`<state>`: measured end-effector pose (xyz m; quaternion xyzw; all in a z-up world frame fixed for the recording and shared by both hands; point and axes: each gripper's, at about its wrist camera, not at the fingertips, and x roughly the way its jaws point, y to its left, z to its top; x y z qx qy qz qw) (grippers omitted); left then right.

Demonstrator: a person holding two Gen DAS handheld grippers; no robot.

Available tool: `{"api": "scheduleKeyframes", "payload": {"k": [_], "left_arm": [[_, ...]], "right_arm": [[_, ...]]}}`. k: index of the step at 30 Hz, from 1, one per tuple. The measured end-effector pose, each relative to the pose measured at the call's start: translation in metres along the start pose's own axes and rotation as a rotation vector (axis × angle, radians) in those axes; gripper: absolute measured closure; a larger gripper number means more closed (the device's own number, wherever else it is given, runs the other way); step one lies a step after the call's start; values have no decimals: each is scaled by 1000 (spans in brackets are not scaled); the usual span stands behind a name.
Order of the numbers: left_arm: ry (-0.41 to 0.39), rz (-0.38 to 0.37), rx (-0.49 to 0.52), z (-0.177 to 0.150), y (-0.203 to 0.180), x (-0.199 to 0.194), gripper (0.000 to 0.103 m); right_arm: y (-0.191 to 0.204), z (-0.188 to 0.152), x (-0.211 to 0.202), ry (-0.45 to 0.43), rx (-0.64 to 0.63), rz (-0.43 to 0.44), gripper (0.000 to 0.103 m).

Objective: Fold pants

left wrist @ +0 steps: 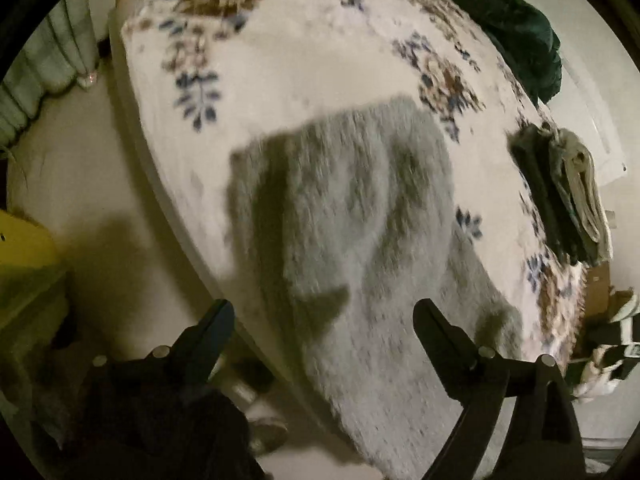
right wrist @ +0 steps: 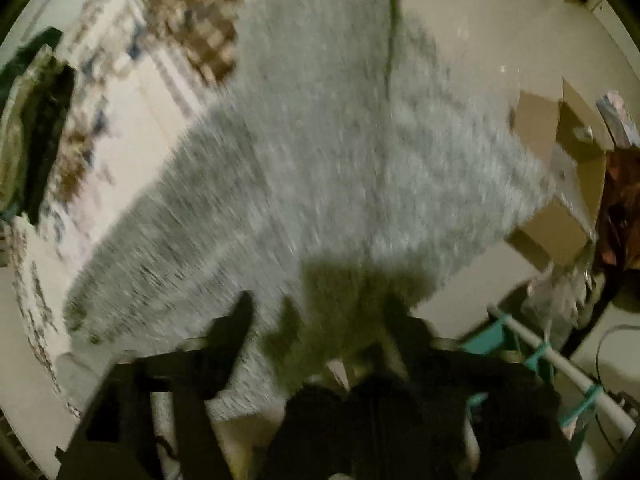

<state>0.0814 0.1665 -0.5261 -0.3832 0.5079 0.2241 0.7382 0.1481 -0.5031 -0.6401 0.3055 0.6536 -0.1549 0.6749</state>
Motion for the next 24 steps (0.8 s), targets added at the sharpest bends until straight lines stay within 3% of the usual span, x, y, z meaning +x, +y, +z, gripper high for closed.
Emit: {"api": "scheduleKeyframes", "payload": {"k": [6, 10, 11, 12, 13, 14, 17, 19, 21, 24], "left_arm": [[-27, 73, 20, 28, -3, 21, 12], [-43, 111, 56, 38, -10, 32, 12], [-39, 115, 60, 38, -11, 33, 12], [-34, 120, 65, 39, -12, 35, 12], [-31, 124, 70, 39, -13, 36, 12], [-30, 130, 77, 39, -15, 36, 12], [-24, 141, 90, 39, -17, 35, 12], [-18, 147, 88, 37, -18, 32, 12], [-19, 154, 86, 35, -22, 26, 12], [-54, 186, 109, 29, -34, 7, 12]], "right_arm": [[37, 56, -3, -167, -115, -112, 16], [63, 88, 35, -118, -203, -239, 13], [59, 89, 37, -124, -202, -262, 32], [53, 90, 35, -142, -190, -272, 72], [45, 90, 31, -158, -166, -285, 86], [24, 90, 20, -189, -101, -301, 87], [-39, 90, 1, -212, 97, -352, 87], [-74, 90, 1, -140, 199, -330, 81], [-90, 86, -2, -79, 255, -328, 46], [-80, 76, -24, -101, 268, -234, 42]]}}
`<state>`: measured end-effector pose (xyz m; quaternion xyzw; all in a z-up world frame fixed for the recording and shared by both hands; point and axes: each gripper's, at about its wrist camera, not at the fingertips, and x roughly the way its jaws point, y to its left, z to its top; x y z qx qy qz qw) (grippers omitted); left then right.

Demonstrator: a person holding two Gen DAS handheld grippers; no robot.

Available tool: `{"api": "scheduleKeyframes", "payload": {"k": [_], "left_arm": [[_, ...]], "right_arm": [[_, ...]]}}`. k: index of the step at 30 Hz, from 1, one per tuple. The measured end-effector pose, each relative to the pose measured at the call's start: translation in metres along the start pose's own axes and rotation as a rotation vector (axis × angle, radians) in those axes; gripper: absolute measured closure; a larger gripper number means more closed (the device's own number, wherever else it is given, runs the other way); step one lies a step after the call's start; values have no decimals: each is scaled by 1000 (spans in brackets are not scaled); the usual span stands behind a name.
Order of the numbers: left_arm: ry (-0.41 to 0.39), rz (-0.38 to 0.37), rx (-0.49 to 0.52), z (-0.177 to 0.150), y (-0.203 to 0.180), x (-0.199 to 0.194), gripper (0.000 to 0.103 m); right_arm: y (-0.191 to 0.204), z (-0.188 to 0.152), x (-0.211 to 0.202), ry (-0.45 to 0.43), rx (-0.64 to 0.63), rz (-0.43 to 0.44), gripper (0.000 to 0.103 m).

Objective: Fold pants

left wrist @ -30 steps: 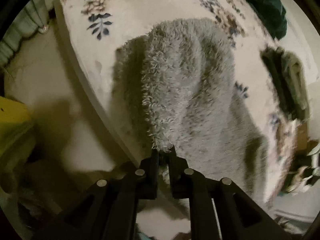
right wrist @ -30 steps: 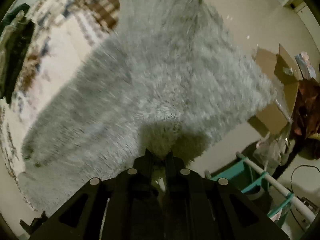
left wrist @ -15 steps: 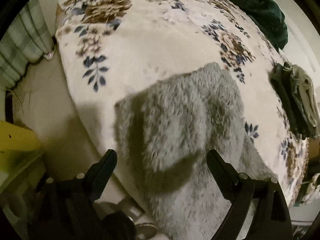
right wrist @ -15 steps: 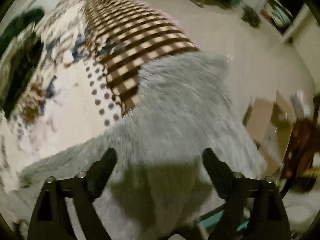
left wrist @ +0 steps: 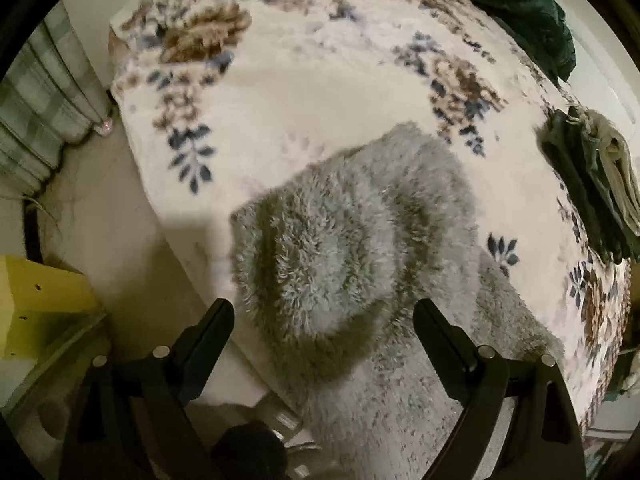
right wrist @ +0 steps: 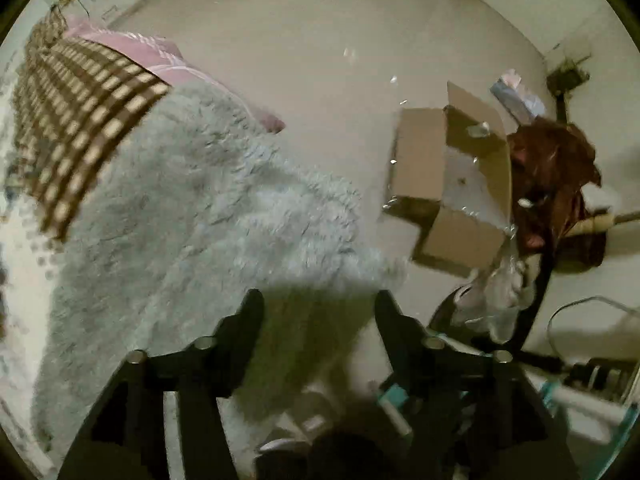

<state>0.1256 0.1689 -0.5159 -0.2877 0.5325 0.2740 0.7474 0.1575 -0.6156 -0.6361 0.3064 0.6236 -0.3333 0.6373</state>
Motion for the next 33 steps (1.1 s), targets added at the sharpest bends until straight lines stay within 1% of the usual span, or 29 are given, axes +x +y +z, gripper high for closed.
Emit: {"api": "scheduleKeyframes", "payload": {"k": [1, 3, 5, 7, 9, 11, 12, 13, 14, 15, 17, 20, 22, 23, 24, 25, 27, 28, 29, 30, 31, 32, 33], "left_arm": [[-12, 11, 11, -2, -5, -8, 12], [-38, 10, 29, -7, -16, -26, 12], [-56, -18, 57, -13, -33, -41, 12], [-51, -74, 94, -21, -57, -47, 12], [-26, -117, 141, -28, -86, -40, 12], [9, -153, 180, -34, -113, -25, 12], [17, -160, 197, -36, -125, -17, 12], [32, -174, 208, -39, -135, -9, 12], [52, -187, 220, -42, -145, -1, 12], [68, -192, 239, -45, -158, 8, 12], [85, -211, 260, -50, -174, 19, 12], [76, -223, 298, -53, -194, 29, 12], [76, -225, 314, -53, -201, 32, 12], [77, -228, 316, -53, -203, 33, 12], [82, -231, 317, -54, -205, 34, 12], [89, -231, 317, -55, -206, 34, 12], [99, -244, 318, -56, -208, 30, 12], [99, -246, 327, -58, -208, 27, 12], [97, -246, 339, -60, -208, 23, 12], [90, -247, 358, -64, -209, 18, 12], [84, -241, 377, -69, -210, 15, 12], [79, -233, 399, -75, -210, 13, 12], [79, -224, 417, -79, -210, 13, 12]], "right_arm": [[7, -3, -7, 1, -4, 32, 42], [34, -13, -20, 19, -19, 126, 42], [79, -21, -18, 99, -55, 235, 42], [120, -33, -7, 176, -73, 318, 42], [156, -50, 11, 251, -43, 341, 42], [180, -57, 35, 310, -3, 350, 43], [186, -60, 48, 328, 22, 346, 50], [192, -61, 57, 339, 37, 329, 62], [192, -65, 64, 334, 27, 293, 95], [191, -66, 64, 308, 24, 265, 96], [186, -65, 49, 211, 16, 261, 97], [176, -57, 23, 85, -5, 255, 99], [167, -46, 16, 32, 20, 241, 103], [160, -36, 12, -28, 31, 210, 103], [155, -29, 11, -55, 36, 205, 103], [150, -21, 14, -36, 34, 232, 103], [136, -10, 18, 84, 7, 371, 101], [128, -10, 13, 111, -23, 407, 97], [119, -12, 5, 98, -46, 398, 83], [99, -13, -10, 54, -66, 372, 64], [78, -12, -20, 21, -69, 356, 55], [48, -14, -32, -31, -55, 314, 47], [23, -15, -38, -57, -38, 265, 46]]}}
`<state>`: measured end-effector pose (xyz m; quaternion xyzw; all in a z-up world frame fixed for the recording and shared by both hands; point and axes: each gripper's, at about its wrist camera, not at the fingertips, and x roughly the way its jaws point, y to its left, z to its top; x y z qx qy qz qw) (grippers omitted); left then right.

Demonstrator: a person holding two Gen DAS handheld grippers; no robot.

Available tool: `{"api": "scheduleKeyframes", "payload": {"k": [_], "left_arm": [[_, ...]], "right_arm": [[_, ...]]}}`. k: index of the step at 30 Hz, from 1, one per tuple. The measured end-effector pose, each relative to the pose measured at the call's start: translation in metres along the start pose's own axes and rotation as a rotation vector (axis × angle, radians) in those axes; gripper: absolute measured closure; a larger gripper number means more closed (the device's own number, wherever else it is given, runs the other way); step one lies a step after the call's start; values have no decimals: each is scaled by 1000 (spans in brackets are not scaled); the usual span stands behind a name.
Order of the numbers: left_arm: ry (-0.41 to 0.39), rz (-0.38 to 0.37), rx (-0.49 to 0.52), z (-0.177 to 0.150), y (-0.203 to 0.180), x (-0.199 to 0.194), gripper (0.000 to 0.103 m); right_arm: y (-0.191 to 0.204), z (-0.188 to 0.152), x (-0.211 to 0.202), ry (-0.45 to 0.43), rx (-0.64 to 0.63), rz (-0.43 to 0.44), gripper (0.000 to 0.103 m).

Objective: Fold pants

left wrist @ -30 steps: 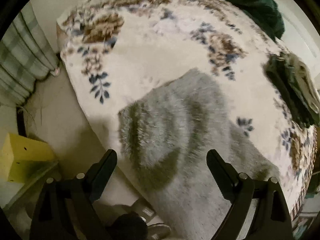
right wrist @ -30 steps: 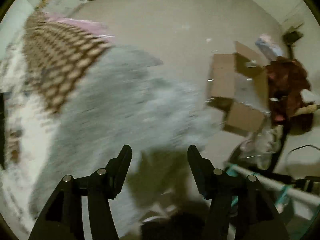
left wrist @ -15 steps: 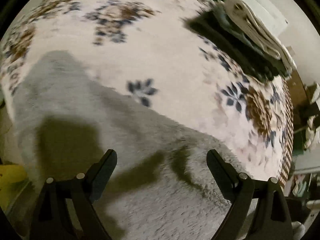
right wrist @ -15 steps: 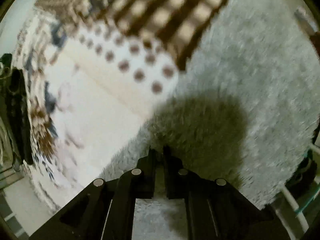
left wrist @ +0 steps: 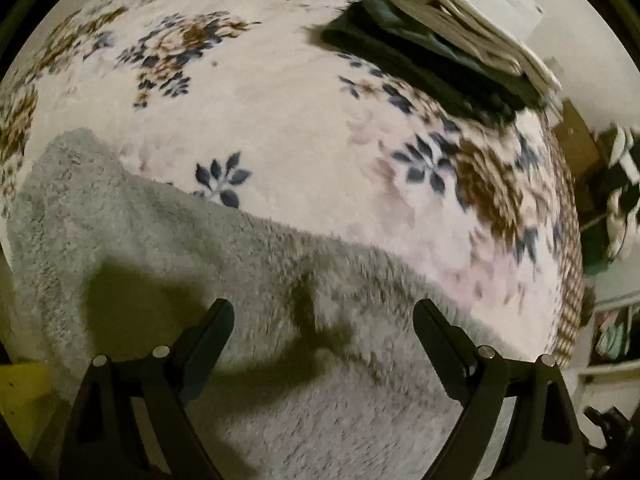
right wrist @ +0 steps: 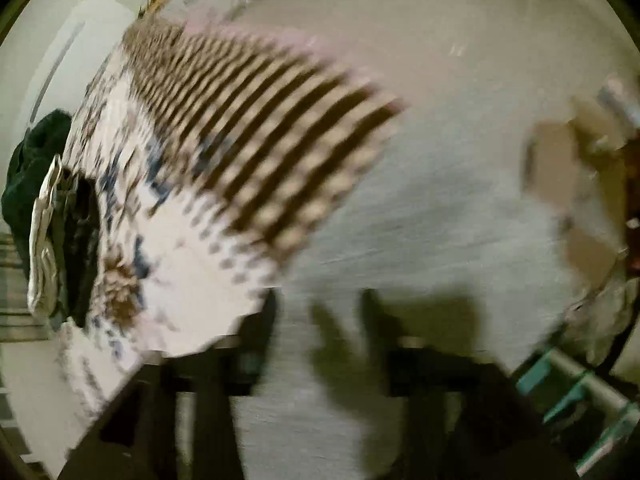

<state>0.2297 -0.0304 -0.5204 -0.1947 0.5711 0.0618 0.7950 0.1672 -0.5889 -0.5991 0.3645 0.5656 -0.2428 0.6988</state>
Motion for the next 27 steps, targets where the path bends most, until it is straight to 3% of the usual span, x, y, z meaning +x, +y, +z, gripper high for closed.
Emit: {"api": "scheduleKeyframes", "payload": {"k": [2, 5, 10, 11, 12, 17, 20, 23, 25, 27], "left_arm": [[28, 22, 41, -12, -6, 9, 12], [100, 37, 65, -29, -9, 28, 12], [151, 77, 129, -52, -12, 40, 12], [158, 83, 135, -54, -12, 41, 12], [167, 88, 138, -57, -11, 41, 12], [171, 93, 169, -64, -14, 41, 12], [172, 87, 180, -65, -19, 44, 12], [156, 73, 180, -60, -26, 42, 12], [124, 66, 198, -53, -35, 39, 12], [98, 72, 210, -45, -42, 36, 12]], "right_arm": [[-33, -1, -7, 1, 49, -53, 46], [-89, -3, 17, 80, 186, -48, 46], [-121, -7, 66, 109, 293, 71, 47], [-119, -8, 73, 106, 308, 68, 65], [-119, -11, 75, 86, 319, 67, 98], [-112, -26, 32, -71, 273, 7, 98], [-131, -32, 31, -27, 307, 10, 98], [-150, -35, 55, 137, 349, 15, 75], [-155, -37, 51, 122, 363, 39, 62], [-145, -40, 36, 84, 302, 24, 58]]}}
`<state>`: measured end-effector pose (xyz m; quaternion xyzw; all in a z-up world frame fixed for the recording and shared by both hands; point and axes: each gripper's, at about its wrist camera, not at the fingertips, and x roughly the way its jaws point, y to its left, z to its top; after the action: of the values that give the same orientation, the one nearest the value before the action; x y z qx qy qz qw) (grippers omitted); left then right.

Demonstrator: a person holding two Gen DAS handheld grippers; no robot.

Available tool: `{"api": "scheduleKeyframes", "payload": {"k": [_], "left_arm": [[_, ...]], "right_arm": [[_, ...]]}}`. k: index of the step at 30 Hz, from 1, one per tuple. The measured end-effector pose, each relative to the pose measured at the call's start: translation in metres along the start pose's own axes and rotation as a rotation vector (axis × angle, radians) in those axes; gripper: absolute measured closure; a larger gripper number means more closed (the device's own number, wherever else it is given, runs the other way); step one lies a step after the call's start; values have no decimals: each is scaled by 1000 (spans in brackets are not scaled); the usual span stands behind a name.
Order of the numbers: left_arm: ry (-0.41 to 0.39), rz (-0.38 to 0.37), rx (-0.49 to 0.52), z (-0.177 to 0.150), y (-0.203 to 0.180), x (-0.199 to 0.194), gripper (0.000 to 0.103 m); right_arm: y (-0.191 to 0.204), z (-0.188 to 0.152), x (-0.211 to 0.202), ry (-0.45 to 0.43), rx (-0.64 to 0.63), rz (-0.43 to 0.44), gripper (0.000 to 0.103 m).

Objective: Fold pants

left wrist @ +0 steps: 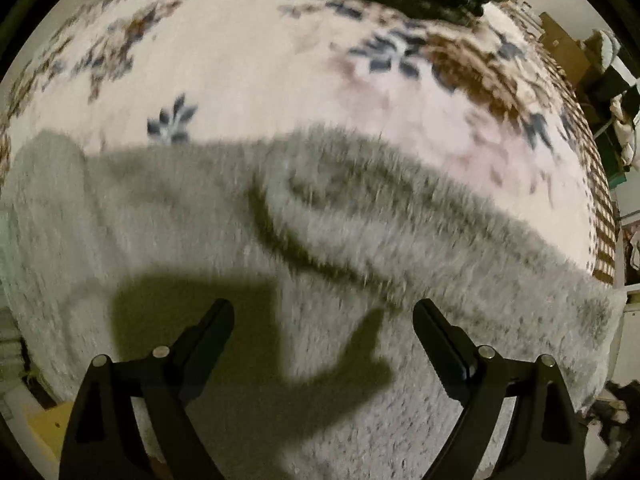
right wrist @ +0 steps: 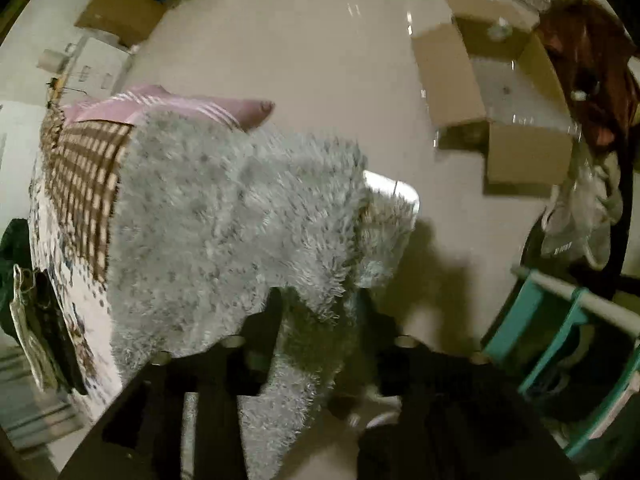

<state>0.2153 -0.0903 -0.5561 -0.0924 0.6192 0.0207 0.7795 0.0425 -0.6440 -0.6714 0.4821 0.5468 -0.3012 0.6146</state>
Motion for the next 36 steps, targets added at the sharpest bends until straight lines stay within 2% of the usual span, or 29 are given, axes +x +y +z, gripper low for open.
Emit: {"api": "scheduleKeyframes", "payload": {"k": [2, 3, 7, 10, 12, 14, 17, 18, 19, 20, 21, 25, 30, 31, 32, 33, 34, 35, 36], "left_arm": [[4, -1, -28, 9, 1, -1, 12], [9, -16, -55, 17, 5, 0, 12], [30, -45, -109, 35, 16, 2, 12], [66, -122, -187, 40, 32, 15, 13], [71, -184, -221, 44, 39, 23, 27], [78, -189, -225, 49, 39, 32, 81], [43, -197, -255, 52, 53, 30, 94], [32, -218, -267, 53, 56, 27, 94], [22, -226, -263, 53, 57, 23, 96], [9, -232, -257, 52, 59, 19, 96], [-3, -251, -252, 54, 58, 15, 96], [-19, -282, -259, 63, 59, 14, 96], [22, -278, -293, 76, 65, 33, 93], [34, -285, -295, 76, 65, 34, 91], [43, -294, -291, 75, 65, 33, 82], [52, -306, -267, 73, 63, 30, 74], [62, -309, -234, 71, 60, 28, 48], [70, -308, -203, 68, 57, 25, 21], [72, -303, -180, 64, 54, 22, 16]], "right_arm": [[25, -14, -10, 21, -64, 53, 58], [47, -27, -9, 67, -102, 85, 58], [159, -96, 25, 314, -334, 191, 57], [236, -159, 71, 488, -366, 255, 58], [267, -187, 102, 558, -318, 263, 58], [287, -208, 134, 614, -260, 232, 58], [295, -221, 167, 621, -168, 124, 57], [293, -222, 170, 610, -150, 103, 63], [291, -222, 170, 590, -129, 82, 73], [289, -222, 166, 562, -122, 69, 92], [290, -221, 162, 543, -125, 79, 97], [300, -217, 138, 446, -189, 113, 98], [317, -215, 143, 406, -271, 98, 98], [324, -217, 148, 421, -295, 99, 98], [327, -217, 150, 437, -308, 115, 94], [326, -214, 148, 454, -316, 149, 86], [321, -210, 141, 480, -324, 201, 77], [313, -206, 132, 487, -321, 274, 53], [304, -200, 122, 470, -323, 319, 27]]}}
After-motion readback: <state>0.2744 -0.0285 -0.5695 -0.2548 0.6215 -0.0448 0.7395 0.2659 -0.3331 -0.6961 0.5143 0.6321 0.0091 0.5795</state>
